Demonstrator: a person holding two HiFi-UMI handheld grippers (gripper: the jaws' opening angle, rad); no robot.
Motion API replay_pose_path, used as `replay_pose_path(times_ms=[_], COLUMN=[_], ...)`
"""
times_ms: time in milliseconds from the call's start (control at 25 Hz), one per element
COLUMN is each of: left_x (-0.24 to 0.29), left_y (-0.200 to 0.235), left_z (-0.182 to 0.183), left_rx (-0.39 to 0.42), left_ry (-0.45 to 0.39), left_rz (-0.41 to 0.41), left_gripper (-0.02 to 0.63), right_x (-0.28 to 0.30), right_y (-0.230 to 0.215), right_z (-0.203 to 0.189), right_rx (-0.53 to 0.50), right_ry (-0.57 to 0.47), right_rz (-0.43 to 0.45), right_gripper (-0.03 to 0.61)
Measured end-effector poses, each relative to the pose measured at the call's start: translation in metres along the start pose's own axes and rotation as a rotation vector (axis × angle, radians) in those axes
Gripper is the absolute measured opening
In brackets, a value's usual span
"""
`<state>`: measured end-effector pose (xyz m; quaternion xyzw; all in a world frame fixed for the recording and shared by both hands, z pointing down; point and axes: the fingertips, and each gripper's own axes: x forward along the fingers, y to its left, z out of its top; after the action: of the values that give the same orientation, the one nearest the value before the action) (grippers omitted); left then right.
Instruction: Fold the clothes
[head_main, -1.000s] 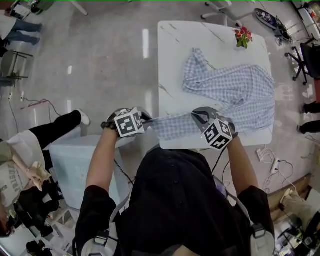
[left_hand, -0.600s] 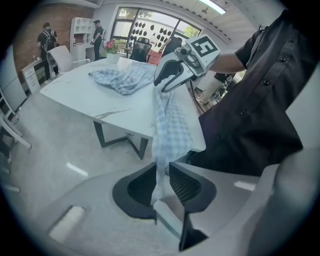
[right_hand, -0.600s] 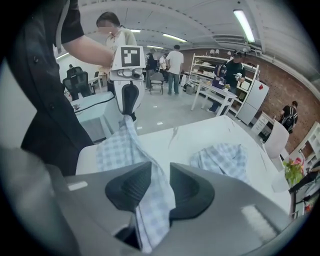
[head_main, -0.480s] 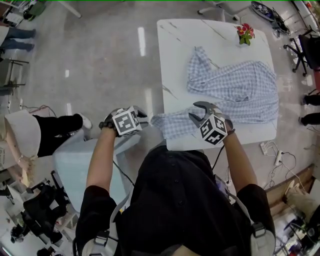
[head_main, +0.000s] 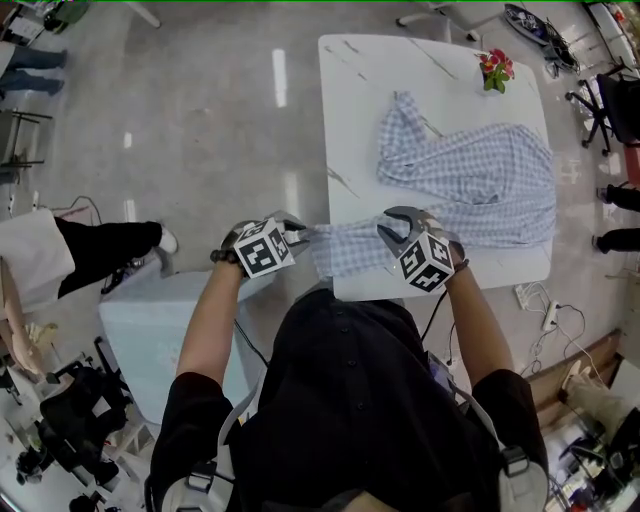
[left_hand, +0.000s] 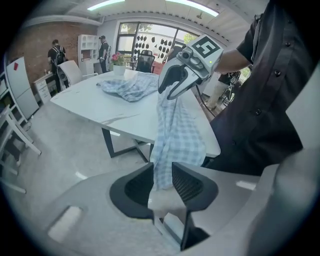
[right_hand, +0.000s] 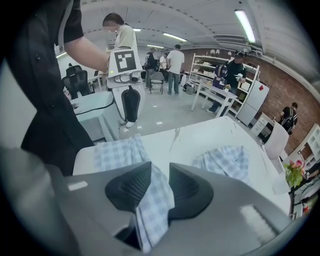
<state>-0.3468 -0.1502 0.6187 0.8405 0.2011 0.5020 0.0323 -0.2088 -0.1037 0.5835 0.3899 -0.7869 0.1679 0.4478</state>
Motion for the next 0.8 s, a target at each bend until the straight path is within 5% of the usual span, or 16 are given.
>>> replay_pose_path(times_ms=[520,800], left_x=[0.046,0.056], left_y=[0.008,0.014], left_z=[0.01,0.016], left_rx=[0.073,0.085], left_ry=[-0.011,-0.022], left_rz=[0.043,0.044], left_gripper=[0.102,0.02], right_x=[0.039,0.056], right_y=[0.024,0.037], right_z=[0.015,0.01], right_rx=[-0.136,-0.163], right_ry=[0.055,0.104], right_rz=[0.11,0.157], right_gripper=[0.072,0.072])
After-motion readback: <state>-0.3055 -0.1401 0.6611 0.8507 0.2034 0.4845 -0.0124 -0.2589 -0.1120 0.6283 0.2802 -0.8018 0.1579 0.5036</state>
